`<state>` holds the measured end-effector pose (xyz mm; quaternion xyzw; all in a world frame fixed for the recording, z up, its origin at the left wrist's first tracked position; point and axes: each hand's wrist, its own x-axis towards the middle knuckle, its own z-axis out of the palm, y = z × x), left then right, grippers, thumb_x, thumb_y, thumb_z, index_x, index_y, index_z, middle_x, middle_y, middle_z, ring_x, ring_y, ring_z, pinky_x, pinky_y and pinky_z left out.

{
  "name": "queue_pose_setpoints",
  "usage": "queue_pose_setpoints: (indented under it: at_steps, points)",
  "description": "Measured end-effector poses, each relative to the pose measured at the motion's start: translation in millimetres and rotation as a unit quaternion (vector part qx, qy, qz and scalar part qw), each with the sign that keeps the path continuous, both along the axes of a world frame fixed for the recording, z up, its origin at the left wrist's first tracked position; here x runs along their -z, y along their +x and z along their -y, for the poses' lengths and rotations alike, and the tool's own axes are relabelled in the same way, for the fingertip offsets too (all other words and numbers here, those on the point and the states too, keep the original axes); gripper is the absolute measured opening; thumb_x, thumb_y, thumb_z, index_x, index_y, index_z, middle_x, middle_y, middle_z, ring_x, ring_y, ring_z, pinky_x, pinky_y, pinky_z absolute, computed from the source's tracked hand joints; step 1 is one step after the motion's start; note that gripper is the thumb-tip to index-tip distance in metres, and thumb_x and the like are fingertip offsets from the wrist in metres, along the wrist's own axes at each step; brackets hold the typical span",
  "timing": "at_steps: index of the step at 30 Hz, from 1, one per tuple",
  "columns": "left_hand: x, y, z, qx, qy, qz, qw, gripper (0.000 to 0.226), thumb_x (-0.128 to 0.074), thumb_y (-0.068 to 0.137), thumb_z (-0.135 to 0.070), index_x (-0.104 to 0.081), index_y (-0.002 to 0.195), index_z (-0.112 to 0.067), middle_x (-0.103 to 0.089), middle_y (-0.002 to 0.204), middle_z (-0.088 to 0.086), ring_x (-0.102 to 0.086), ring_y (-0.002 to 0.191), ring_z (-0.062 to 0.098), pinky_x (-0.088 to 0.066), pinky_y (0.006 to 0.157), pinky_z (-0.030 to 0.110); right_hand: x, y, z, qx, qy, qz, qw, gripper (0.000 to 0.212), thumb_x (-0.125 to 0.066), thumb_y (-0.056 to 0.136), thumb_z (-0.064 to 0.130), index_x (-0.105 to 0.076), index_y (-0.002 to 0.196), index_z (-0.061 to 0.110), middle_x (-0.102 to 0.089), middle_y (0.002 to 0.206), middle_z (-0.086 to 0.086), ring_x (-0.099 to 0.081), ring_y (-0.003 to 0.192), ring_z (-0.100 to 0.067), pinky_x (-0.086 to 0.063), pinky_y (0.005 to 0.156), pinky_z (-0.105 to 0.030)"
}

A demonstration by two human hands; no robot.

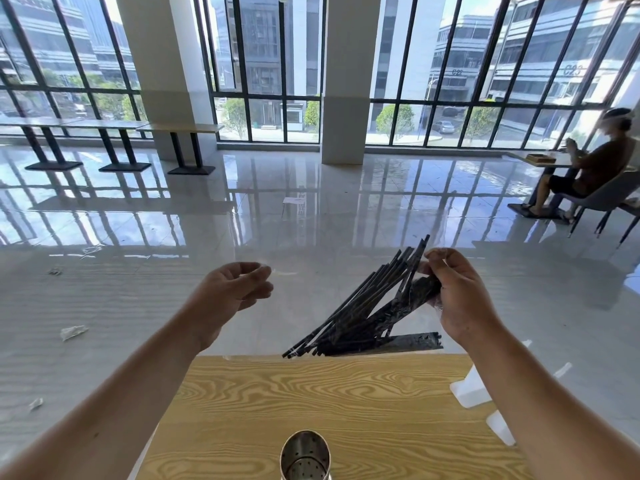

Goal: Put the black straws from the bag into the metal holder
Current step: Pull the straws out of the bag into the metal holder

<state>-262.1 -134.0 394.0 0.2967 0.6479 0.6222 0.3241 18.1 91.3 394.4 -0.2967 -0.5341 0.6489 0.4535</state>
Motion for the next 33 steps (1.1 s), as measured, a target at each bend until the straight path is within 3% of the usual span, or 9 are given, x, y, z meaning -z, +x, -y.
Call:
queue_pose_setpoints:
  at_steps: [5,9,13,15,19,24,28,30,33]
  points:
    - [-13,2,12,0.086,0.097,0.160,0.979,0.007,-0.071,0.084,-0.013,-0.076,0.086,-0.007,-0.075,0.079,0.014,-0.080,0.083,0.026,-0.060,0.098,0.041,-3,3,-2,0.001,-0.003,-0.005,1.000,0.030,-0.058,0.110,0.020,-0.073,0.085,0.027,-0.074,0.088,-0.006,-0.065,0.060,-0.016,-0.050,0.047,-0.022]
    - [-20,1,18,0.168,0.101,0.268,0.943,0.017,-0.059,0.094,-0.009,-0.073,0.104,-0.009,-0.069,0.071,0.012,-0.071,0.057,0.023,-0.065,0.086,0.052,-5,5,-2,-0.006,-0.004,-0.011,1.000,0.026,-0.057,0.110,0.021,-0.071,0.089,0.027,-0.078,0.080,0.003,-0.068,0.054,-0.012,-0.049,0.049,-0.022]
    - [-27,7,10,0.302,-0.083,0.042,0.949,0.035,-0.068,0.099,-0.020,-0.072,0.134,-0.021,-0.059,0.071,0.002,-0.050,0.053,0.011,-0.052,0.050,0.027,-7,-2,3,-0.023,0.004,-0.002,1.000,0.020,-0.056,0.110,0.021,-0.066,0.093,0.025,-0.079,0.078,0.006,-0.069,0.055,-0.014,-0.042,0.056,-0.028]
    - [-32,14,1,0.353,-0.122,-0.093,0.923,0.033,-0.075,0.095,-0.031,-0.076,0.127,-0.025,-0.062,0.077,-0.003,-0.051,0.063,0.010,-0.043,0.054,0.024,-7,-7,8,-0.035,0.005,-0.005,0.999,0.018,-0.057,0.109,0.021,-0.065,0.093,0.023,-0.079,0.079,0.005,-0.069,0.054,-0.016,-0.042,0.052,-0.025]
    - [-41,34,-34,0.317,-0.143,-0.368,0.862,0.026,-0.073,0.099,-0.022,-0.073,0.125,-0.018,-0.074,0.126,0.010,-0.073,0.100,0.023,-0.060,0.089,0.036,-8,-15,14,-0.045,0.004,-0.020,0.999,0.019,-0.058,0.109,0.022,-0.067,0.092,0.024,-0.074,0.075,0.008,-0.061,0.056,-0.016,-0.037,0.059,-0.032]
    - [-54,40,-62,0.331,-0.095,-0.150,0.927,0.039,-0.060,0.099,0.003,-0.052,0.136,-0.007,-0.062,0.136,0.023,-0.066,0.106,0.026,-0.059,0.080,0.022,-14,-16,17,-0.056,-0.019,-0.064,0.996,0.032,-0.057,0.109,0.021,-0.073,0.082,0.029,-0.069,0.070,0.010,-0.057,0.052,-0.006,-0.037,0.044,-0.019]
    - [-61,28,-50,0.421,-0.009,0.139,0.896,0.050,-0.060,0.097,-0.003,-0.052,0.146,-0.007,-0.065,0.136,0.025,-0.067,0.118,0.037,-0.061,0.092,0.044,-21,-13,17,-0.059,-0.020,-0.076,0.995,0.035,-0.059,0.108,0.021,-0.077,0.079,0.030,-0.070,0.070,0.010,-0.059,0.054,-0.006,-0.045,0.048,-0.020]
    - [-67,29,-52,0.433,-0.059,0.098,0.894,0.058,-0.070,0.091,-0.017,-0.053,0.146,-0.012,-0.065,0.139,0.023,-0.067,0.119,0.039,-0.060,0.095,0.048,-23,-12,17,-0.062,-0.019,-0.084,0.994,0.038,-0.058,0.109,0.019,-0.077,0.078,0.030,-0.070,0.071,0.009,-0.060,0.054,-0.007,-0.048,0.050,-0.022]
    - [-70,46,-51,0.429,-0.215,-0.186,0.857,0.054,-0.069,0.094,-0.055,-0.056,0.142,-0.034,-0.067,0.141,0.005,-0.067,0.124,0.022,-0.056,0.104,0.041,-24,-13,19,-0.066,-0.013,-0.094,0.993,0.038,-0.055,0.111,0.016,-0.075,0.080,0.027,-0.076,0.082,-0.002,-0.068,0.059,-0.014,-0.054,0.049,-0.024]
